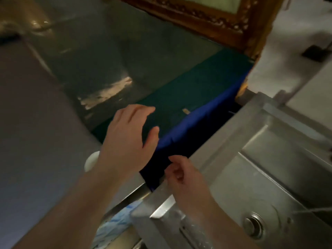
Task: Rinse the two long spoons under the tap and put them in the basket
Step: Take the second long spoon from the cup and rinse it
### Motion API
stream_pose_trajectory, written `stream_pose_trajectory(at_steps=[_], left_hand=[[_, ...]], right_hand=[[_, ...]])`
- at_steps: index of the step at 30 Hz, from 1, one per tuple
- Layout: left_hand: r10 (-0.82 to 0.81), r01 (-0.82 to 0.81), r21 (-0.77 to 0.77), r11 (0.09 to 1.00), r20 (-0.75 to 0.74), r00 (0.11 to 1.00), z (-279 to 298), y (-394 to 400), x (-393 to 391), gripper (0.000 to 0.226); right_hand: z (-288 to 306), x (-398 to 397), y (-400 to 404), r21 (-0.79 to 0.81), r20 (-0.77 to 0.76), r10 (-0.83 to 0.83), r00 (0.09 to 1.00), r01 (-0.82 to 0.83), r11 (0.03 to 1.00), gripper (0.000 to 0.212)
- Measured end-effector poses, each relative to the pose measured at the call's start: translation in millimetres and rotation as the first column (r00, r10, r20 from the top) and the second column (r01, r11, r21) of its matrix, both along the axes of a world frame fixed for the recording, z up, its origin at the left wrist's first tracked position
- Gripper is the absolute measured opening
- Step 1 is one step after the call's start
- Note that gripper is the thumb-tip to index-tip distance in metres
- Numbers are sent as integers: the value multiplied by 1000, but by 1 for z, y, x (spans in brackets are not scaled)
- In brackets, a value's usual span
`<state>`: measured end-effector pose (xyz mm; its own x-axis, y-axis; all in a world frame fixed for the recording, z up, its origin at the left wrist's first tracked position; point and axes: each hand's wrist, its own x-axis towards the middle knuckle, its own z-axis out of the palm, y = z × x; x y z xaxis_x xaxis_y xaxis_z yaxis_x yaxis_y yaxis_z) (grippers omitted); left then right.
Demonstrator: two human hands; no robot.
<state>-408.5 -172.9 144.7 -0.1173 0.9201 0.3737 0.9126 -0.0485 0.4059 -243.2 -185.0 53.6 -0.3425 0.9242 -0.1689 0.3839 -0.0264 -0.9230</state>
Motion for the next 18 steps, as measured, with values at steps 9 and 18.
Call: stream_pose_trajectory(at_steps=[9,18], left_hand=[[200,-188,-85,978,161,966,-47,-68,-89,50],[386,-260,-342,903,380,840,-129,-96,-111,74]], right_hand=[[2,-83,5,-252,-163,106,981,-146,957,46],[14,-118,7,-136,-182,57,982,-83,987,14]])
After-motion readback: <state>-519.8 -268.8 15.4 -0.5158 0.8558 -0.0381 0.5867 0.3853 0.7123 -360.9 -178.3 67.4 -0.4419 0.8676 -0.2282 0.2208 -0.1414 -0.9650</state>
